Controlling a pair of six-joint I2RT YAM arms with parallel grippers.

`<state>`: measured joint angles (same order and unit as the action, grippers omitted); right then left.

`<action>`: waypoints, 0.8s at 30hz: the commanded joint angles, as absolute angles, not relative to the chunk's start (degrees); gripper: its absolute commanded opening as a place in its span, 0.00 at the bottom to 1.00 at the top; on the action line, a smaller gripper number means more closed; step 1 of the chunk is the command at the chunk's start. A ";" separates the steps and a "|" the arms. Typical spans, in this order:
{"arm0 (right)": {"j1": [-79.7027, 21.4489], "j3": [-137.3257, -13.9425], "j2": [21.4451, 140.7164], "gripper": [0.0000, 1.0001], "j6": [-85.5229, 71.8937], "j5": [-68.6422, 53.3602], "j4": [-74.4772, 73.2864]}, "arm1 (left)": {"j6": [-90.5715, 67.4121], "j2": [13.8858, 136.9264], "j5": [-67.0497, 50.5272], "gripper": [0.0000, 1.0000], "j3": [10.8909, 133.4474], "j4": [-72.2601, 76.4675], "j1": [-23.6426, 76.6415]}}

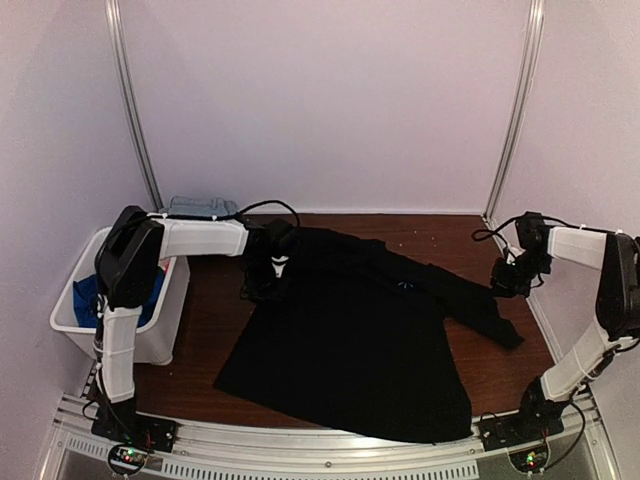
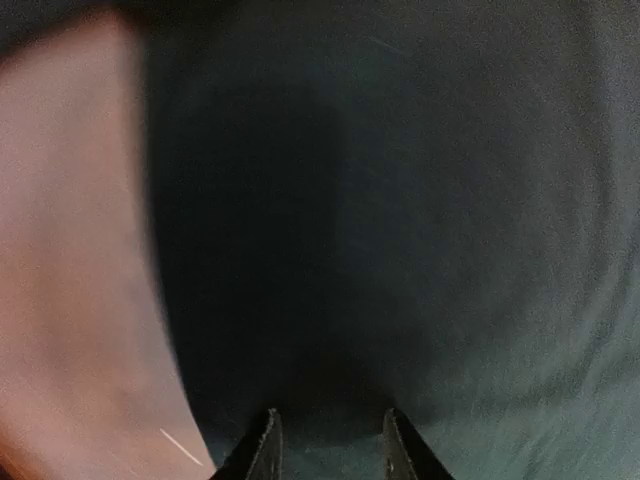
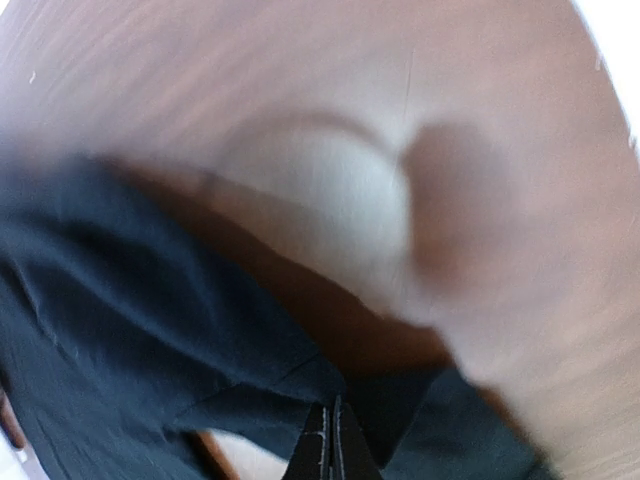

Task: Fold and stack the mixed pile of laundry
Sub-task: Flatten out the crumpled T-shirt at the center of the board.

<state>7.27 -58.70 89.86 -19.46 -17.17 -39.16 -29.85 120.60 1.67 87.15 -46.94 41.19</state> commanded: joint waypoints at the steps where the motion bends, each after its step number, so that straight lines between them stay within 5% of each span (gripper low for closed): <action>1: 7.20 -49.60 80.66 0.00 -24.52 -23.37 -38.39 | -29.38 134.55 7.87 0.36 106.04 -49.06 30.38; 5: 4.34 -43.80 73.63 0.00 -27.35 -29.66 -37.19 | -24.90 143.83 9.48 0.43 134.19 -52.96 29.71; 8: 2.58 -41.92 69.98 0.00 -28.27 -33.80 -36.71 | -23.76 141.63 5.23 0.46 137.96 -52.50 30.02; 17: 2.47 -48.97 70.21 0.00 -28.28 -38.22 -32.93 | -15.87 109.29 -4.15 0.50 86.94 -39.24 43.21; 20: 2.46 -51.97 72.03 0.00 -29.29 -41.34 -28.77 | -17.63 104.43 -5.00 0.59 77.72 -36.40 49.17; 24: 2.46 -55.66 77.66 0.00 -29.59 -42.82 -28.68 | -23.91 105.95 -2.14 0.58 71.89 -36.17 50.08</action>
